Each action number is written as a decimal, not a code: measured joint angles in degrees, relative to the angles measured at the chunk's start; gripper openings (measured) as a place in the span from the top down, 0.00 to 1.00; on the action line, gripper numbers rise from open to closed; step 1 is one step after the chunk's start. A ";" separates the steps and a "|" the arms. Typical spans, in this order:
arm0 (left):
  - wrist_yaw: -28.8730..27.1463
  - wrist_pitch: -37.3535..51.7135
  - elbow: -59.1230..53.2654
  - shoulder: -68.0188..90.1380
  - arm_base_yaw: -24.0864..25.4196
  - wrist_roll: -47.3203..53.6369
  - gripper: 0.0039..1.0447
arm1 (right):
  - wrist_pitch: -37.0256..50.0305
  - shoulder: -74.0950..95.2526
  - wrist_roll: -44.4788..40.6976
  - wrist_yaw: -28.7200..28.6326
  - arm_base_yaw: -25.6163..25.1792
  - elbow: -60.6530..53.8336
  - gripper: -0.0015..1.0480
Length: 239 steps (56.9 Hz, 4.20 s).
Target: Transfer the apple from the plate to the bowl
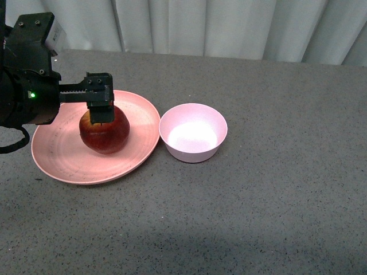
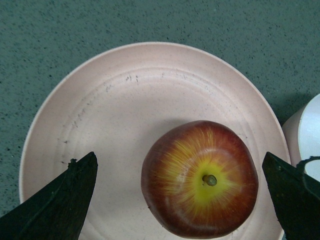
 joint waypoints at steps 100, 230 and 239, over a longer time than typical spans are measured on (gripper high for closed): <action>-0.70 -3.19 15.61 12.26 -16.96 -1.81 0.33 | -0.02 0.00 0.00 0.00 0.00 0.00 0.09; 2.38 17.44 -40.87 -59.52 10.29 7.93 0.97 | -0.02 0.00 0.00 0.00 0.00 0.00 0.09; 2.56 11.65 -41.66 -66.34 11.19 7.93 0.97 | -0.02 0.00 0.00 -0.02 0.00 0.00 0.09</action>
